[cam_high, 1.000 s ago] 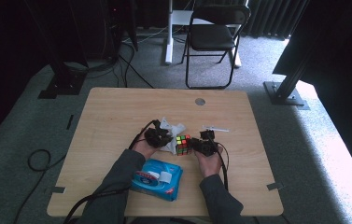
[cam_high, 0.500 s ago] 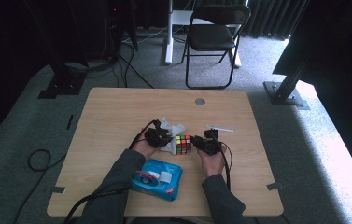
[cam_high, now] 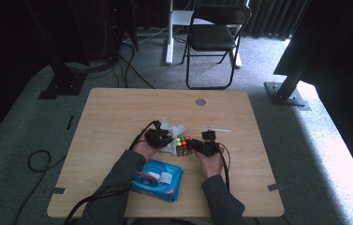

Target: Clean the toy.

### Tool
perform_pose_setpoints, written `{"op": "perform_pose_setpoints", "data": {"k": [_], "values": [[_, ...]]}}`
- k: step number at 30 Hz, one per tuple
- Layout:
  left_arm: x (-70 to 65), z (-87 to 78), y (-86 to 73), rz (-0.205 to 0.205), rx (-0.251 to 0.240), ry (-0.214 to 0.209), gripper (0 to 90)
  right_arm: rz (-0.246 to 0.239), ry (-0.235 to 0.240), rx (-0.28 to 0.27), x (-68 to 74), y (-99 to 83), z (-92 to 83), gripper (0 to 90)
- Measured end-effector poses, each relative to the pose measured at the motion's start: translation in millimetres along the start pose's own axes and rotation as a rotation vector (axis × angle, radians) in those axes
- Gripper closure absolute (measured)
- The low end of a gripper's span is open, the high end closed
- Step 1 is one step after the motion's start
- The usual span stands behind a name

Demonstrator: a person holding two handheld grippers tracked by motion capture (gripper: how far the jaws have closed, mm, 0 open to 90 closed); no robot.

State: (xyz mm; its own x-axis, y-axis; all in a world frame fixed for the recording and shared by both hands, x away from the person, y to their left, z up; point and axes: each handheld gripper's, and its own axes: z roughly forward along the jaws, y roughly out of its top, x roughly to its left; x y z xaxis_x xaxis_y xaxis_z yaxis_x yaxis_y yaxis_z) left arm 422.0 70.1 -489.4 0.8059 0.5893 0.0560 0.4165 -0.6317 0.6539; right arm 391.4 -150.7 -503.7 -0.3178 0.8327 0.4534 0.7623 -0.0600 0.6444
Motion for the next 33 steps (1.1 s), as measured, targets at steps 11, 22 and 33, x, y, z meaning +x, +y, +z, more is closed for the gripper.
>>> {"op": "perform_pose_setpoints", "data": {"k": [11, 22, 33], "values": [[0.1, 0.7, 0.2, 0.002, 0.01, -0.002, 87.0, 0.075, -0.006, -0.038, -22.2, 1.8, -12.5, 72.8], [-0.3, 1.0, 0.3, 0.004, 0.009, -0.005, 87.0, 0.085, -0.062, -0.061, -32.2, 1.8, -18.6, 74.5], [-0.5, 0.7, 0.1, 0.004, 0.004, -0.004, 87.0, 0.072, -0.016, -0.067, -19.9, -1.0, -17.5, 66.5]]}}
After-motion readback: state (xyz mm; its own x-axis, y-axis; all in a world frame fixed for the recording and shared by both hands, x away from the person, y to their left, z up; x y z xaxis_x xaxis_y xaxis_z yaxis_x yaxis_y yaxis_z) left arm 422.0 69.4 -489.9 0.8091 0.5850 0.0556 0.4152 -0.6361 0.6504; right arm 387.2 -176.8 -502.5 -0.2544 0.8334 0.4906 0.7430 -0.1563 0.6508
